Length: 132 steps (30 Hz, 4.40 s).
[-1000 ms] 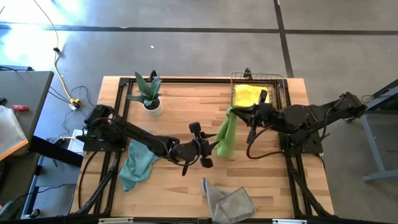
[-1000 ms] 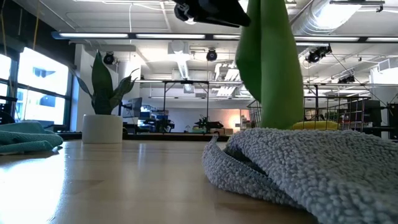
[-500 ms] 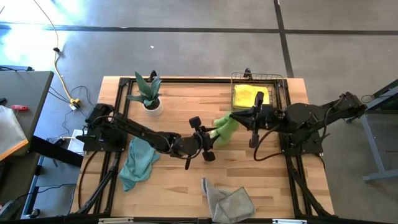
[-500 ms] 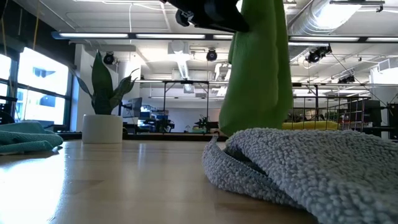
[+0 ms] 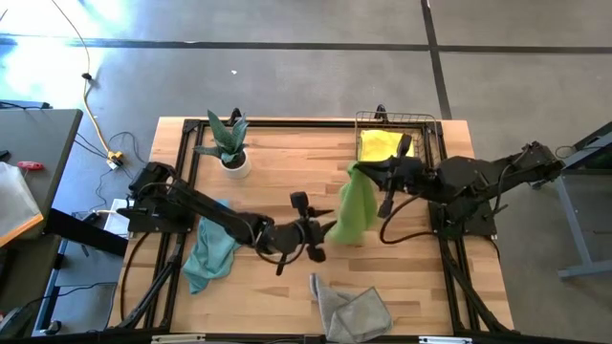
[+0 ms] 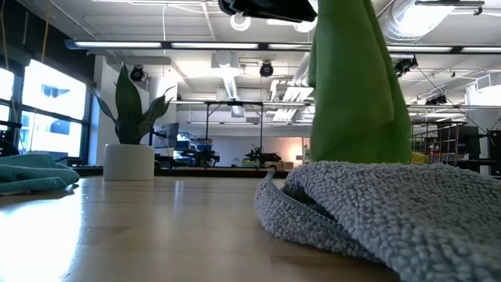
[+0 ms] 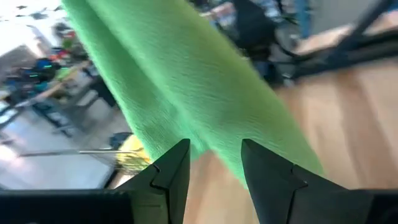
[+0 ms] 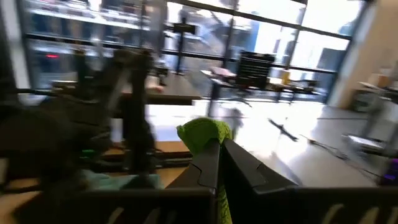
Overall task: Fold microfiber towels
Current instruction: Fold the green towel
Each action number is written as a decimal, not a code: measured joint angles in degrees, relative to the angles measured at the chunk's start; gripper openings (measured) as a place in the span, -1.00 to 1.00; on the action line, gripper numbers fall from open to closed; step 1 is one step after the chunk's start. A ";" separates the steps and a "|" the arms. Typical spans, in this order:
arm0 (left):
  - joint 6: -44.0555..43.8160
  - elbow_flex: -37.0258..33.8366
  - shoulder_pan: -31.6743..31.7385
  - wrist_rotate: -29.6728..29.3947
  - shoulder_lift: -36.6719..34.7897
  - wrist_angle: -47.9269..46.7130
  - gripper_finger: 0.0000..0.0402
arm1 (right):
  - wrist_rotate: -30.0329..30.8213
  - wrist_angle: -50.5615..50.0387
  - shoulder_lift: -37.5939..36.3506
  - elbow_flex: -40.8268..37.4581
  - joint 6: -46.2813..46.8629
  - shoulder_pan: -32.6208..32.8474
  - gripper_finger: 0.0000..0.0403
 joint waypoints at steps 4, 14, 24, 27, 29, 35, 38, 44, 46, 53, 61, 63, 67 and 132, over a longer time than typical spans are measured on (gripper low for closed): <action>2.52 0.01 1.28 -1.88 0.01 5.29 -0.34 | -6.35 -0.02 0.02 0.00 1.51 0.04 -1.00; 9.12 0.04 1.87 0.49 0.01 18.73 -0.34 | -8.27 -0.94 0.02 0.00 1.44 0.04 -1.00; 4.16 0.07 4.48 6.27 2.57 19.95 -0.34 | -11.75 -0.73 0.04 0.00 1.46 0.07 -1.00; 4.17 0.06 4.90 4.35 4.43 19.29 -0.34 | -11.75 0.04 0.04 0.00 1.45 0.07 -1.00; 5.05 0.06 4.86 0.46 5.10 18.66 -0.34 | -11.75 0.03 0.05 0.00 1.44 0.05 -1.00; 8.59 0.06 4.15 -9.26 5.47 15.90 -0.34 | -11.75 -0.19 0.07 0.00 1.25 0.07 -1.00; 5.45 0.06 4.12 -3.16 5.47 15.82 -0.34 | -11.75 -0.26 0.07 0.00 1.08 0.07 -1.00; -0.98 0.06 3.74 12.65 5.47 13.71 -0.34 | -11.75 -0.20 0.07 0.00 1.03 0.07 -1.00; -1.39 0.06 3.30 13.00 5.47 13.65 -0.34 | -11.75 -0.20 0.07 0.00 1.03 0.07 -1.00; -1.41 0.06 2.14 14.55 5.50 13.70 -0.34 | -10.51 -0.09 0.07 0.00 1.01 0.07 -1.00; -1.43 0.06 2.85 4.71 8.02 14.08 -0.34 | -10.20 -0.01 0.07 0.00 3.33 0.06 -1.00; -1.36 0.06 3.29 0.21 8.55 14.30 -0.34 | -10.26 0.00 0.07 0.00 4.42 0.07 -1.00; 1.59 0.06 3.64 -8.74 8.60 14.35 -0.34 | -10.41 -0.29 0.07 0.00 6.19 0.07 -1.00; 22.90 0.10 8.82 -25.16 -18.90 -17.82 -1.00 | 3.23 -13.25 6.78 0.00 -13.99 -17.13 -1.00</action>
